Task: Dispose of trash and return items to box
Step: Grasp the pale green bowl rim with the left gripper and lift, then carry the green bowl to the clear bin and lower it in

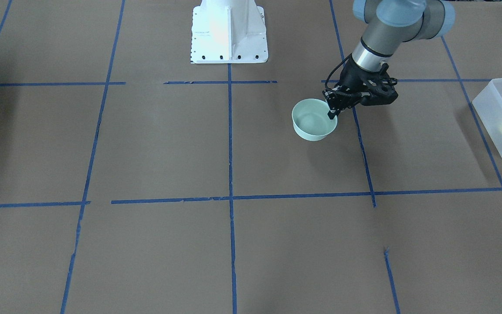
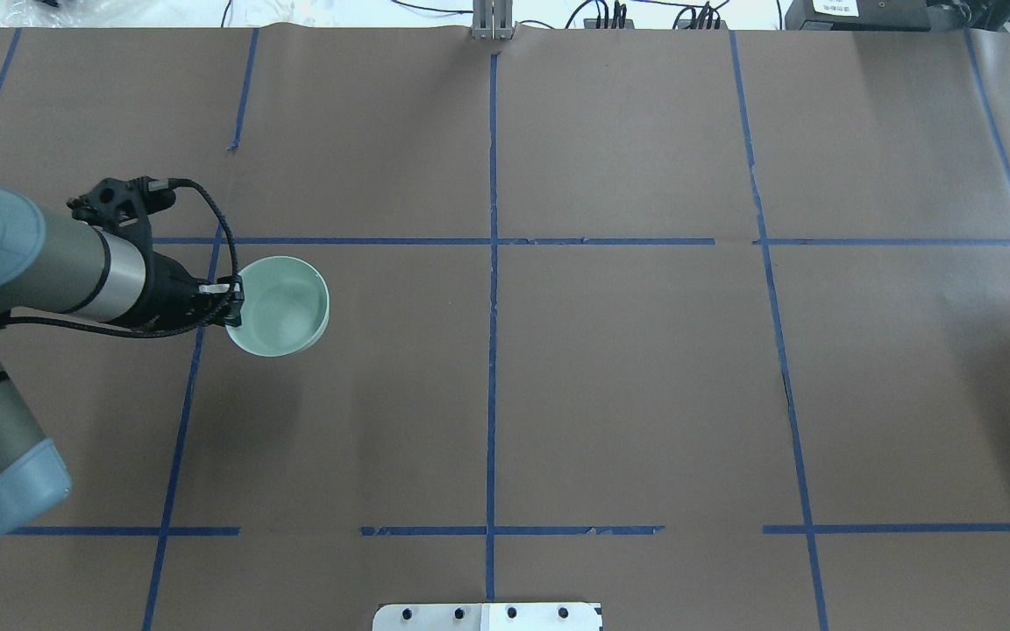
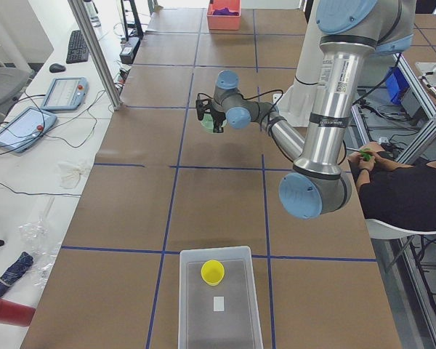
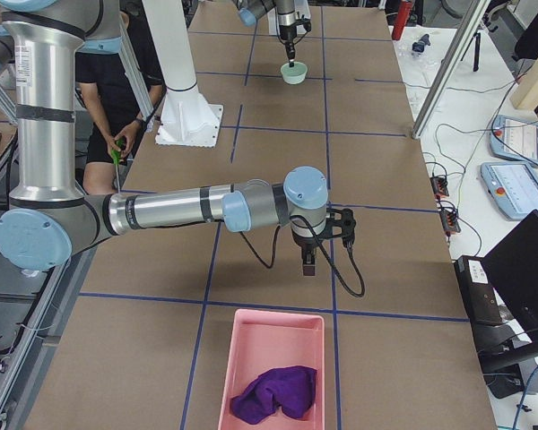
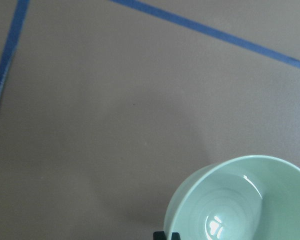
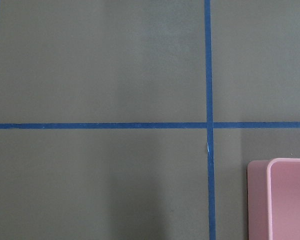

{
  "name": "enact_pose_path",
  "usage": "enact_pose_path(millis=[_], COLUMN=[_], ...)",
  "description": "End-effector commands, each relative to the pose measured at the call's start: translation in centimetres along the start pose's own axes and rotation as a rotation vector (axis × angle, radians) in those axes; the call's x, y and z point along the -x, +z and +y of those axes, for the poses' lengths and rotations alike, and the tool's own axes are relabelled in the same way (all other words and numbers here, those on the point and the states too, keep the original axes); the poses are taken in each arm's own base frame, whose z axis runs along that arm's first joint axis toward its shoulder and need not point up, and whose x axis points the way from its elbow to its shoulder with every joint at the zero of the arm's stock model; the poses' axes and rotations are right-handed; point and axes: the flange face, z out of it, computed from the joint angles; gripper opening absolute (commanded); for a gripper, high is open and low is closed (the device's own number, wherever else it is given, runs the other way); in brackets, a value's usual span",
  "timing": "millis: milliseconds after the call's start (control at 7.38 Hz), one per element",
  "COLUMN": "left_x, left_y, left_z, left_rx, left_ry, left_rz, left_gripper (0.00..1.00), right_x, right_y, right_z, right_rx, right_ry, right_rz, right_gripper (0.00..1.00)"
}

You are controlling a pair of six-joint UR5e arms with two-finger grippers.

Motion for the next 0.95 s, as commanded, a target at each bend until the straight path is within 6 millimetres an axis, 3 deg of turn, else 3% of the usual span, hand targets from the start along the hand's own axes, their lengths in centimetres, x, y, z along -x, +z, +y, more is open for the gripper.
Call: enact_pose_path(millis=[0, 135, 406, 677, 813], left_x=[9.8, 16.2, 27.6, 36.5, 42.3], left_y=[-4.3, -6.7, -9.3, -10.9, -11.8], left_z=[-5.6, -7.6, -11.7, -14.6, -15.5], left_rx=[-0.028, -0.041, -0.030, -0.029, -0.020], left_ry=[0.105, 0.173, 0.259, 0.311, 0.332], left_rz=[-0.066, -0.115, -0.187, -0.255, -0.292], left_gripper=[0.00, 0.00, 0.00, 0.00, 0.00], right_x=[-0.3, 0.0, -0.3, -0.2, -1.0], right_y=[0.2, 0.2, 0.8, 1.7, 2.3], right_z=[0.5, 0.3, 0.8, 0.7, 0.9], right_rx=[0.006, 0.007, 0.023, 0.041, 0.052], right_ry=[0.010, 0.009, 0.016, 0.011, 0.014], right_rz=[-0.003, -0.001, 0.001, 0.004, 0.004], right_gripper=[1.00, 1.00, 1.00, 1.00, 1.00])
